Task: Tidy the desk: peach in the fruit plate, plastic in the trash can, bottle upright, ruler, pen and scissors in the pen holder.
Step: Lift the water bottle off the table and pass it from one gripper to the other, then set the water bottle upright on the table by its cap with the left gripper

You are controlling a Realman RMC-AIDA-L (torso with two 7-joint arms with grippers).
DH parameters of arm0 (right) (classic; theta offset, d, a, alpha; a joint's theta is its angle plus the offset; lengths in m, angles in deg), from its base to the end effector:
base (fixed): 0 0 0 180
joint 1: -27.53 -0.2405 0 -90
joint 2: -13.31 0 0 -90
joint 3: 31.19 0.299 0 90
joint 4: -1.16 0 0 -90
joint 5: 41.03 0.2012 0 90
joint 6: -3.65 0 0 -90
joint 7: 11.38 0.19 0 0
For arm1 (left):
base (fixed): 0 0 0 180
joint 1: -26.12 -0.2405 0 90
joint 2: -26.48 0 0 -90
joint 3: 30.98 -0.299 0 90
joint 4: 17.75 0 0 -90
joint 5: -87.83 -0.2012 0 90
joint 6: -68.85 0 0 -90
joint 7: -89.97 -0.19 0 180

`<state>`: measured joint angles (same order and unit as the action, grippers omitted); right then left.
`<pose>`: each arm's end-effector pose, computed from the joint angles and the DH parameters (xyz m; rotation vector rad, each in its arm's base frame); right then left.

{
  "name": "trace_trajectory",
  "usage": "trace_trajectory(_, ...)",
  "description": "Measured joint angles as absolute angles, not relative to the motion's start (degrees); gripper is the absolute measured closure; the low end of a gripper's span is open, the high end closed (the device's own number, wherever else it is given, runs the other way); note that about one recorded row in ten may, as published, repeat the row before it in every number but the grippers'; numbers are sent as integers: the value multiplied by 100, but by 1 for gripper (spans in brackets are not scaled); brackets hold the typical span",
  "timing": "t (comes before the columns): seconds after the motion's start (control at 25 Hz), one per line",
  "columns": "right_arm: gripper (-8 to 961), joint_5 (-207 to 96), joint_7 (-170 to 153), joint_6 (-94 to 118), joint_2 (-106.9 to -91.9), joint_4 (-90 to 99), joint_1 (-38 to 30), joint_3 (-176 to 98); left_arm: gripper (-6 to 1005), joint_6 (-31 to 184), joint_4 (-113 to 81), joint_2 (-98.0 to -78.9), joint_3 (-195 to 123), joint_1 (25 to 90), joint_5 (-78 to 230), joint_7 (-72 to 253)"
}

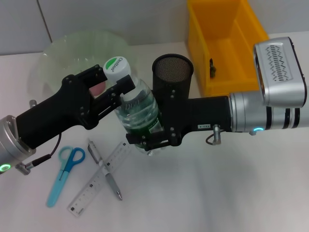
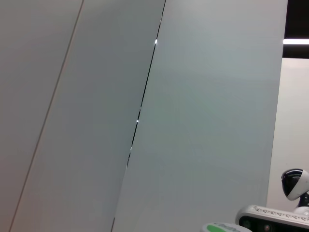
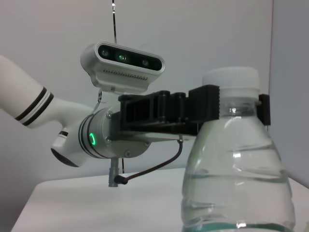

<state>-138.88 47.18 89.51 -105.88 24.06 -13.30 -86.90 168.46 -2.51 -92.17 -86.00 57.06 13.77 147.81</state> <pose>0.1887 0.3681 -0.1128 -2.8699 0.1027 0.8825 -0.2067 0.3343 -0.0569 -2.4559 -0.4121 -1.4681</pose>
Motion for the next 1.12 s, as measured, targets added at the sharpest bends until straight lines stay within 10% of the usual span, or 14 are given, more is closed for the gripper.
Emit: trace_trajectory(1.12, 127, -13904, 5452, 9285, -10544, 3557, -648, -8824, 554, 16642, -233, -9188, -8588, 5661, 1364, 14781)
